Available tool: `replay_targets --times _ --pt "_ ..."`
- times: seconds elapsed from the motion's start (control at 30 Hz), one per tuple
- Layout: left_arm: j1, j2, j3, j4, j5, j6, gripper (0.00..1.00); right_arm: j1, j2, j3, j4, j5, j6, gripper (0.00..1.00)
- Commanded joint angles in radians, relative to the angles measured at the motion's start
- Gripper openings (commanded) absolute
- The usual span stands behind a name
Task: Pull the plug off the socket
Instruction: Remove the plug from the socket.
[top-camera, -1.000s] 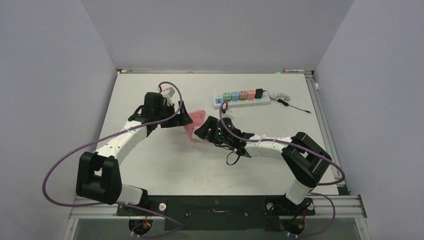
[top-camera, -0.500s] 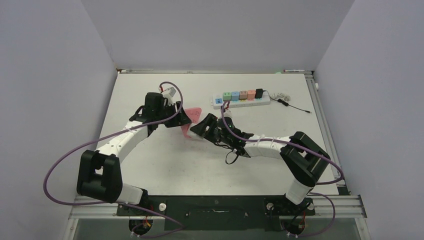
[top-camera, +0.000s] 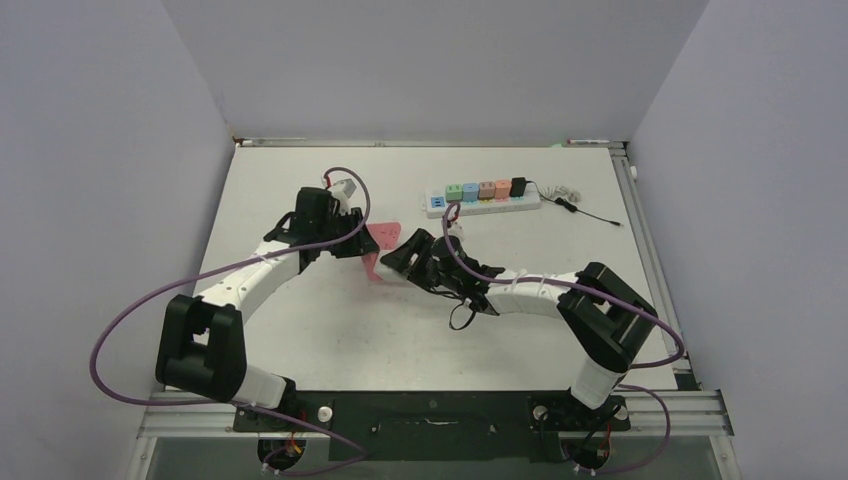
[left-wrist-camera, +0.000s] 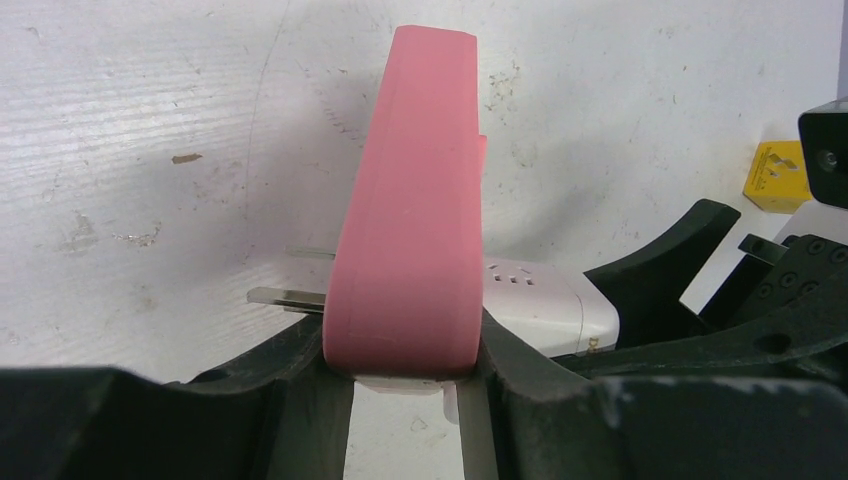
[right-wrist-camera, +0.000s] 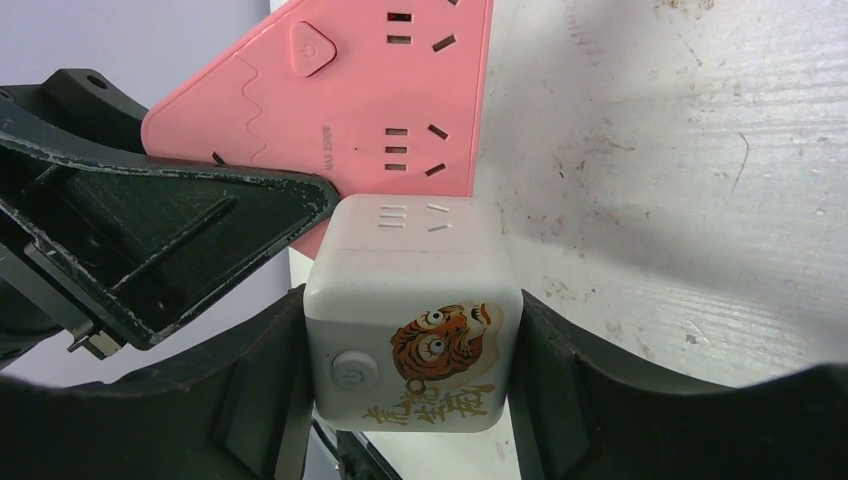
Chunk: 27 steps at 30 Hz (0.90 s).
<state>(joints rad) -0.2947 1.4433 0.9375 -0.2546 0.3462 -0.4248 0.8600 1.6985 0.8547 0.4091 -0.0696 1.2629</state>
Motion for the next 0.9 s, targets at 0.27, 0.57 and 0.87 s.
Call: replay_targets --times 0.27,0.57,0.87 --pt "-0.045 0.02 0.039 0.008 -0.001 0.012 0.0 0.081 0.014 0.168 -0.164 0.171 -0.019 0.05" --pt "-0.055 0.023 0.052 -0.003 -0.006 0.038 0.0 0.088 0.004 0.244 -0.297 0.229 -0.102 0.05" --pt "-0.035 0.01 0.052 -0.002 0.005 0.045 0.0 0.023 -0.017 0.117 -0.11 0.08 -0.135 0.05"
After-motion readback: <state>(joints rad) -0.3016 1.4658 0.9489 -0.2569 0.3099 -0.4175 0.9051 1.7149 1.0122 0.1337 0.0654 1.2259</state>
